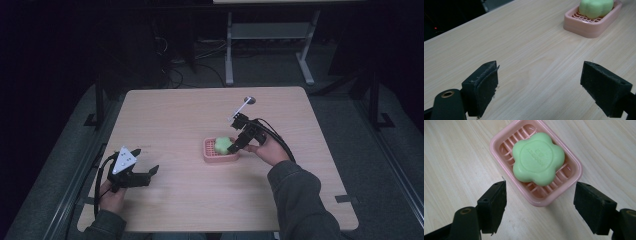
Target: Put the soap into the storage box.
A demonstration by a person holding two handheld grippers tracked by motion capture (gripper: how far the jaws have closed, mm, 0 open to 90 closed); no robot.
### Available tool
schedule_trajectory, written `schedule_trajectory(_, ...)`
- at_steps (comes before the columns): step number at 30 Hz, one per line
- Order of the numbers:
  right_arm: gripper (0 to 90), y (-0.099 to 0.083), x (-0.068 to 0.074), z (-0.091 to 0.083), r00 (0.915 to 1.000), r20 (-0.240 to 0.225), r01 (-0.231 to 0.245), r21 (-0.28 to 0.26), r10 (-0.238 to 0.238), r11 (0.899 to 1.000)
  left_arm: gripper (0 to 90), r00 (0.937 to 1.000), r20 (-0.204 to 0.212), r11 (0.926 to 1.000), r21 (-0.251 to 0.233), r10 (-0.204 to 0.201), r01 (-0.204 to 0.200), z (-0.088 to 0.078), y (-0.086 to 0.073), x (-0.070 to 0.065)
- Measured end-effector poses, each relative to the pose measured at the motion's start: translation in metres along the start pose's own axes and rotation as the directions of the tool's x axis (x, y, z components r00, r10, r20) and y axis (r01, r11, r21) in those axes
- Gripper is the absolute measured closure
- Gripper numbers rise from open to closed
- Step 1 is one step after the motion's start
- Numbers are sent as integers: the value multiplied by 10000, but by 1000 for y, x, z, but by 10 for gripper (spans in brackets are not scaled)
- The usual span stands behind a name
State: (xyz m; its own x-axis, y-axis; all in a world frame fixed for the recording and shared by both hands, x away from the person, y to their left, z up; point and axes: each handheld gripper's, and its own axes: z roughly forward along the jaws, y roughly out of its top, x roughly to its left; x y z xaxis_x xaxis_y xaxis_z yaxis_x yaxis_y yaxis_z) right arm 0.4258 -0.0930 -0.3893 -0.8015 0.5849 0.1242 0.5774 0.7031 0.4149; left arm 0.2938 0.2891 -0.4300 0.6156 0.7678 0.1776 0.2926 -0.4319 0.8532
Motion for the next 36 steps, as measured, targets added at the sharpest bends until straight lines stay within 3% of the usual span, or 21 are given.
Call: schedule_trajectory(36, 264, -43, -10, -24, 9985, 251, -487, -116, 490, 9987, 141, 10000, 5, 10000, 43, 27, -27, 0, 0, 0)
